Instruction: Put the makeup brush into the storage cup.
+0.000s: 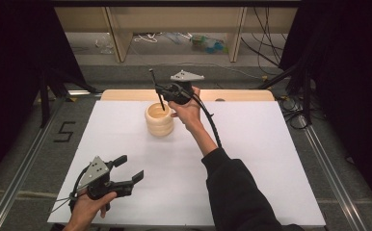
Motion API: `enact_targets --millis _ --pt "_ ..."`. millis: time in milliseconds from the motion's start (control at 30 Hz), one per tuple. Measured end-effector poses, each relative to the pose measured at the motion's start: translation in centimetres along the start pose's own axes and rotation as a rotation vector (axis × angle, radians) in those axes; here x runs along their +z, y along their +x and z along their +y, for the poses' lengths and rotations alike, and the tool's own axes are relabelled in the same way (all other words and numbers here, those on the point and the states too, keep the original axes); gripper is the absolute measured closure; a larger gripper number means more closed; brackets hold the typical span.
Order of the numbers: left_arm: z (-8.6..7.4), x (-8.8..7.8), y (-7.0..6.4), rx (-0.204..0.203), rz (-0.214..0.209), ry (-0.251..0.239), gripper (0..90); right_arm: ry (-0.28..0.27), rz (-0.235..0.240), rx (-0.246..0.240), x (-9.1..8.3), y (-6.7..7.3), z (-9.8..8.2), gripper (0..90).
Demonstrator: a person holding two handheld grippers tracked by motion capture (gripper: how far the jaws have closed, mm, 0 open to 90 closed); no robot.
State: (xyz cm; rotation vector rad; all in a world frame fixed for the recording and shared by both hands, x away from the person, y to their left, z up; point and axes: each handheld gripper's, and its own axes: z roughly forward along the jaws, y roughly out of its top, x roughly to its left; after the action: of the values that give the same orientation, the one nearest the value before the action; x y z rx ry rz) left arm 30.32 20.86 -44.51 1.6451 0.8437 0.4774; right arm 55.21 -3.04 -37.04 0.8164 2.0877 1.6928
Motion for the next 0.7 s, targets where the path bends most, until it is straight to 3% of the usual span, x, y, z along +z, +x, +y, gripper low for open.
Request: enact_targets --millis 67,400,700 --pt "0.0 0.0 0.0 -0.004 0.003 0.000 16.8 0.009 0.003 0.023 0.2 0.1 -0.2 84.0" --pt "0.0 0.0 0.0 -0.007 0.002 0.001 16.8 0.002 0.002 0.013 1.2 0.0 -0.7 84.0" --pt "0.0 -0.1 0.0 -0.011 0.001 -0.004 16.9 0.039 -0.010 0.002 2.2 0.3 -1.1 84.0"
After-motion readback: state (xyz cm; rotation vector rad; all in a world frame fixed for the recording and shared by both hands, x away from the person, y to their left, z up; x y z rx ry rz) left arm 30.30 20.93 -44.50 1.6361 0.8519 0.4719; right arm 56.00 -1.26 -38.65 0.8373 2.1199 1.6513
